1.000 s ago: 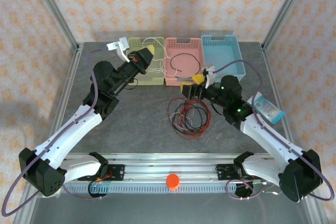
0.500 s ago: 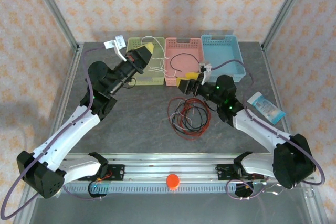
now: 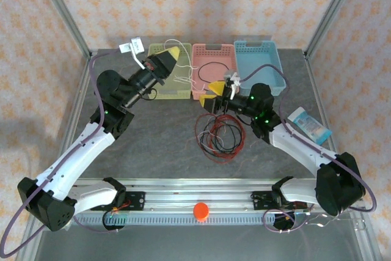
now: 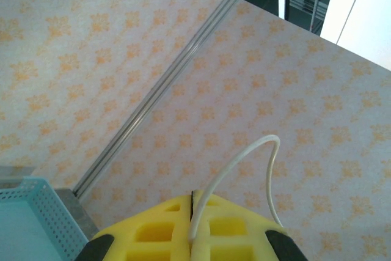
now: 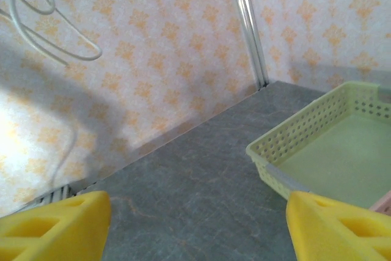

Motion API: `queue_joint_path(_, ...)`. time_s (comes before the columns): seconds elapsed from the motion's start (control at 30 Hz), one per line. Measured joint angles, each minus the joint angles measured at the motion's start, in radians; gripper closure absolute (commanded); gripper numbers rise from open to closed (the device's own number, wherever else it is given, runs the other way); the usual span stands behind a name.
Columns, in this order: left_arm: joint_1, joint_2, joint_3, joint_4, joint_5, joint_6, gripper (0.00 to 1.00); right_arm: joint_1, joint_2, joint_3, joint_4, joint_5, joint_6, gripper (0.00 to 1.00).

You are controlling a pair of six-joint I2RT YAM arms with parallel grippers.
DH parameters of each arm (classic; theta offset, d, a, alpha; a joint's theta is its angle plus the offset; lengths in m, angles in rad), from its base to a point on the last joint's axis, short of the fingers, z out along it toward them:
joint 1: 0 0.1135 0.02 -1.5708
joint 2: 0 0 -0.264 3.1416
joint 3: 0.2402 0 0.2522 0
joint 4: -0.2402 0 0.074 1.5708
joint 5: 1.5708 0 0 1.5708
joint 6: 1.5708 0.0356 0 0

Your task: Untangle the cables

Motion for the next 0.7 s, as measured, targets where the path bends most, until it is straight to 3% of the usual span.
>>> queue_joint_path(0.03,0.000,0.000,0.001,0.000,0.000,0.000,1.00,0.000,-0.005,-0.007,0.021,0.002,-0.011,0.14)
queue_joint_path(0.3,0.000,0.000,0.002,0.000,0.002,-0.010,1.00,0.024,-0.021,-0.013,0.143,-0.034,-0.150,0.44)
queue_joint_path(0.7,0.000,0.000,0.020,0.008,0.018,-0.046,1.00,0.026,0.089,0.038,0.270,-0.149,-0.156,0.48)
